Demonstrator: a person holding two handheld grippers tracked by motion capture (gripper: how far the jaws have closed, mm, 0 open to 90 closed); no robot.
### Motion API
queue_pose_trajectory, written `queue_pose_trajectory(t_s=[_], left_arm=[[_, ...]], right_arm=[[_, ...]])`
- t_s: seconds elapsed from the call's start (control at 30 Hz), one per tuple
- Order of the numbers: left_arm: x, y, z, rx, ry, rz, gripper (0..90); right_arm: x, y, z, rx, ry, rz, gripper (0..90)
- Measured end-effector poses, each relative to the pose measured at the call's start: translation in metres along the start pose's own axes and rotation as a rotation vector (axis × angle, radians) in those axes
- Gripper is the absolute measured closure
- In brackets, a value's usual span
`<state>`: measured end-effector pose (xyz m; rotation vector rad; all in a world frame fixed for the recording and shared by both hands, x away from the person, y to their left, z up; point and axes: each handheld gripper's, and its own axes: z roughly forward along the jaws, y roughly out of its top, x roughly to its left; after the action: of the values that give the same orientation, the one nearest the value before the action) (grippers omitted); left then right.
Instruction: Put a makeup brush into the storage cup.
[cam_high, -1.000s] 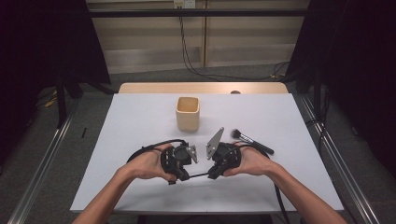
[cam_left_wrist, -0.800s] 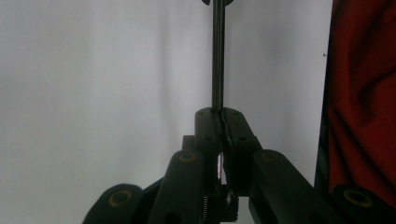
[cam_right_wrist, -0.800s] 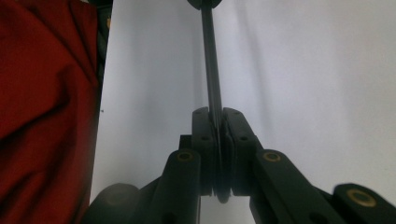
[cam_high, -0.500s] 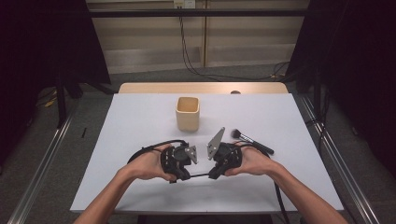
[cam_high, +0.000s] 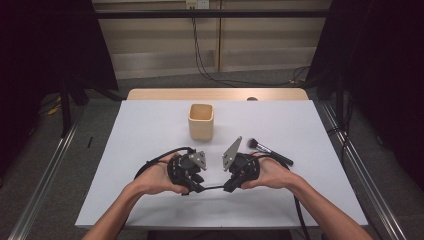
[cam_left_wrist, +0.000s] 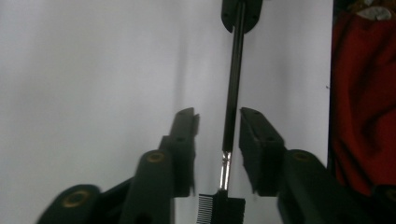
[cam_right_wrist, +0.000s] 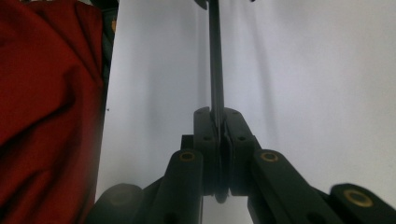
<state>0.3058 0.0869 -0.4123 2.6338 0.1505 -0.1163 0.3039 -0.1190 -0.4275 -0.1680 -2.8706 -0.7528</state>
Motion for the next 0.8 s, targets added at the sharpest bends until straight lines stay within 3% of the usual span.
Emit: queue_pose_trajectory(t_s=[0.1,0.17,0.23,0.3,0.43,0.63,0.8], left_arm=[[0.0,-0.002,-0.001,-0.034,0.015,-0.014,53.8],[0.002,-0.006,-0.002,-0.072,0.036,-0.049,46.4],[0.003,-0.008,-0.003,-0.09,0.046,-0.064,42.8],[0.003,-0.009,-0.003,-0.097,0.06,-0.074,31.4],[0.002,-0.014,-0.005,-0.141,0.099,-0.112,19.6],[0.005,-0.023,-0.011,-0.195,0.133,-0.163,8.6],[0.005,-0.029,-0.017,-0.242,0.149,-0.167,4.1]], right_arm=[[0.0,0.0,-0.001,-0.008,-0.003,0.008,86.3],[-0.001,-0.001,-0.002,-0.014,-0.007,0.01,86.3],[-0.001,-0.002,-0.002,-0.02,-0.01,0.01,86.3],[-0.001,-0.002,-0.003,-0.023,-0.011,0.015,86.3],[0.0,-0.005,-0.005,-0.035,-0.024,0.032,86.3],[0.001,-0.006,-0.008,-0.053,-0.043,0.04,86.3],[0.0,-0.01,-0.01,-0.066,-0.061,0.071,86.3]])
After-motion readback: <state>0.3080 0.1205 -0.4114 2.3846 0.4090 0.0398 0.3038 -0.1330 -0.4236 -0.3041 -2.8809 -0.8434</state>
